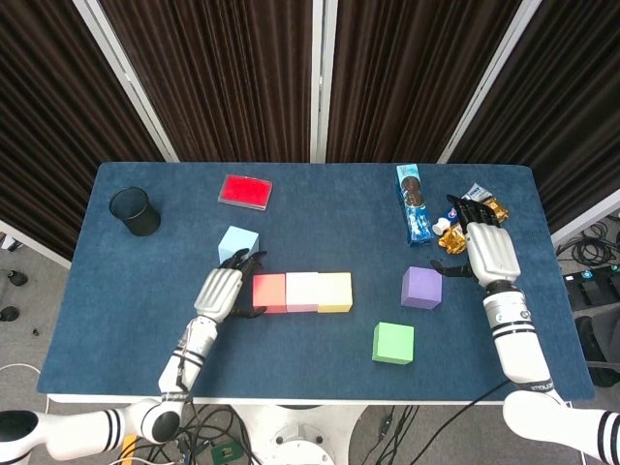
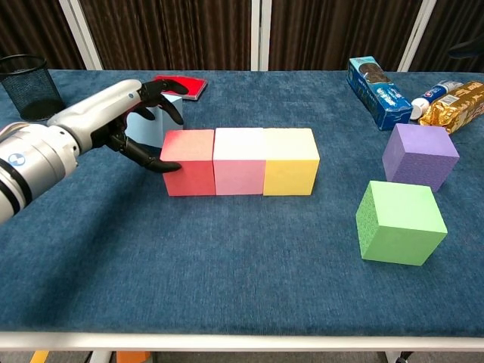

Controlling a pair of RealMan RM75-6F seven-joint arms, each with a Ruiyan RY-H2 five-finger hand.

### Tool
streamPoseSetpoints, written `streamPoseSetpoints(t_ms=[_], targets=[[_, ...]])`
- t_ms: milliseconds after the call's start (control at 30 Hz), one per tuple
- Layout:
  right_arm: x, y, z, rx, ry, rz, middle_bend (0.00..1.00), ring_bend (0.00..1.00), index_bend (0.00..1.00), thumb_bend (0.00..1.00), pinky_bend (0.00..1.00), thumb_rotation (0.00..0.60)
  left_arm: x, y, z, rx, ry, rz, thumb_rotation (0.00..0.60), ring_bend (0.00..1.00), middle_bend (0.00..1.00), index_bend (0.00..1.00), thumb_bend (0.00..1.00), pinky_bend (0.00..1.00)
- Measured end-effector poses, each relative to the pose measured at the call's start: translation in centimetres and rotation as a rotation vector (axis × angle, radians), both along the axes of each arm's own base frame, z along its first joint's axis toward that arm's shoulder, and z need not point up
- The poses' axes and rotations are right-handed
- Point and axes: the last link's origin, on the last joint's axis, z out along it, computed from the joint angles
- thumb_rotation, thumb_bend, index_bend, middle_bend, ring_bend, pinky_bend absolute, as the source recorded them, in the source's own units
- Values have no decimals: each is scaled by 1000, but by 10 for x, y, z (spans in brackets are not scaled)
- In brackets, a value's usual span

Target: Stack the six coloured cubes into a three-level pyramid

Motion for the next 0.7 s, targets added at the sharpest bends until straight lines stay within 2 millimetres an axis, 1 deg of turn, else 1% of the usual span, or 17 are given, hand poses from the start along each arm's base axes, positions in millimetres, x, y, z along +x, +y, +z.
streamPoseSetpoints(t_ms=[200, 533, 700], targets=[[1, 1, 1, -1, 0, 2, 85, 0, 0, 90, 0, 600, 0, -2, 0, -7, 0, -5, 600, 62, 207, 114, 131, 188], [-2, 2, 2, -1, 0, -3, 85, 0, 0, 90, 0, 600, 4, -6, 1, -11, -9, -17, 600, 62, 197, 112, 125, 186], [-2, 2, 4, -6, -1, -3, 86, 0, 0, 90, 0, 600, 6, -9, 11, 15, -17, -34, 600, 62, 197, 112, 123, 188]])
